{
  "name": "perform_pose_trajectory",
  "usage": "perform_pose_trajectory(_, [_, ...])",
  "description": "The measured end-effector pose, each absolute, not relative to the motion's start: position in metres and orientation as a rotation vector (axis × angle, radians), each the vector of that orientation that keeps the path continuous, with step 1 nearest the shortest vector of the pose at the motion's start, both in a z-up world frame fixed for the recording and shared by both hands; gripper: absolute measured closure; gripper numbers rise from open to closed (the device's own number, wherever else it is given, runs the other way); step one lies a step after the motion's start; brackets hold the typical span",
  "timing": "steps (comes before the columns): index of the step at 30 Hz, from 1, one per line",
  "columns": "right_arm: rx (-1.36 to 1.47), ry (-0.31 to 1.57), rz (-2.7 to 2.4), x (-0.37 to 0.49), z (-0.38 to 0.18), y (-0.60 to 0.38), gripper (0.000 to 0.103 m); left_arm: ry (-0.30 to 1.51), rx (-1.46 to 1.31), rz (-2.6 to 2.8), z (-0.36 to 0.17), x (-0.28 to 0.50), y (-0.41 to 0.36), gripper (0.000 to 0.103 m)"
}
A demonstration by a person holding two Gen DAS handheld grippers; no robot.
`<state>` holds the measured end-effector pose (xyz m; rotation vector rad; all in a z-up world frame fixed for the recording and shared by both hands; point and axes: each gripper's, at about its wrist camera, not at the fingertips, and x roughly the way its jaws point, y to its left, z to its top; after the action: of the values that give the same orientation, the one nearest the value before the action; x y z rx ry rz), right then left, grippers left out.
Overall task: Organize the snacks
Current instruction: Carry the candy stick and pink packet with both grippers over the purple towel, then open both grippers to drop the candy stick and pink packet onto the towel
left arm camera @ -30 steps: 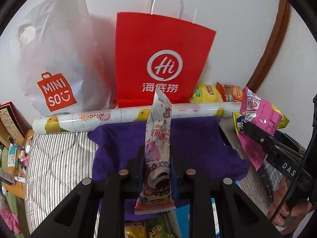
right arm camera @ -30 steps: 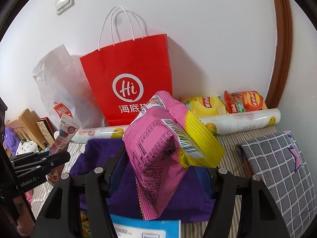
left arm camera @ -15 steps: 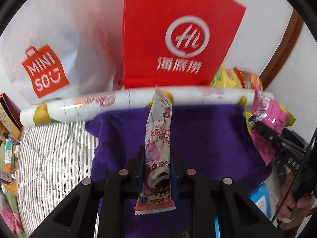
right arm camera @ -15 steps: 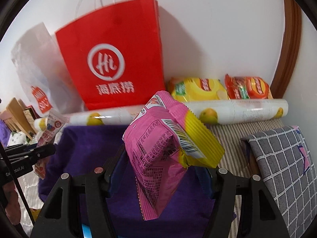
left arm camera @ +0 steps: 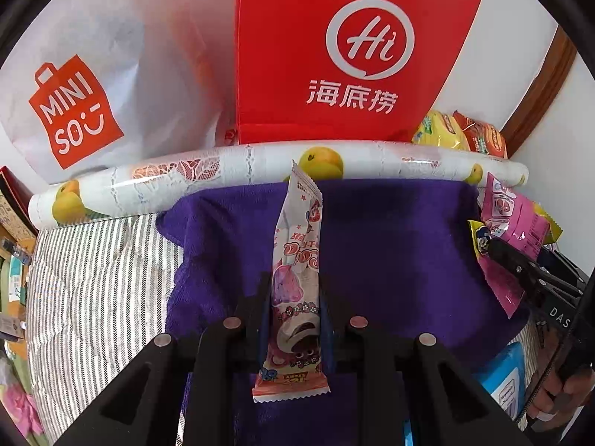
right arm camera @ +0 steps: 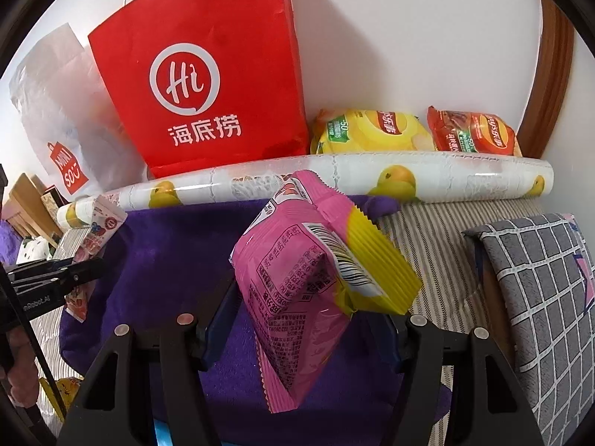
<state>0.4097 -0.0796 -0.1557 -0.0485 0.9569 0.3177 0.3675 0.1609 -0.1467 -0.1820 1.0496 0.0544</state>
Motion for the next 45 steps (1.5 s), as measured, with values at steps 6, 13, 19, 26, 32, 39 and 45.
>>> perform_pose_trajectory(6, [-0.038,0.99,0.322,0.414,-0.161,-0.08,0.039,1.068,-0.193,0.061,-0.154,0.368,0.164,0.082])
perform_pose_trajectory(13, [-0.037,1.018,0.331,0.415,-0.166,-0.079,0.038,1.082,-0.188,0.072,-0.158,0.37,0.163,0.082])
perform_pose_trajectory(19, [-0.022,1.046,0.34,0.417,-0.168,-0.08,0.037,1.09,-0.191,0.066,-0.159,0.372,0.162,0.082])
perform_pose_trajectory(26, [0.002,0.982,0.355,0.411,-0.154,-0.08,0.018,1.079,-0.185,0.046,-0.153,0.372,0.159,0.072])
perform_pose_trajectory(32, [-0.004,0.952,0.344,0.406,-0.137,-0.081,0.017,1.035,-0.193,0.048,-0.135,0.363,0.161,0.051])
perform_pose_trajectory(39, [-0.034,0.895,0.322,0.378,-0.103,-0.081,0.017,0.994,-0.194,0.076,-0.11,0.339,0.159,0.046])
perform_pose_trajectory(45, [-0.059,0.86,0.293,0.344,-0.078,-0.081,0.017,0.955,-0.137,0.083,-0.086,0.305,0.145,0.046])
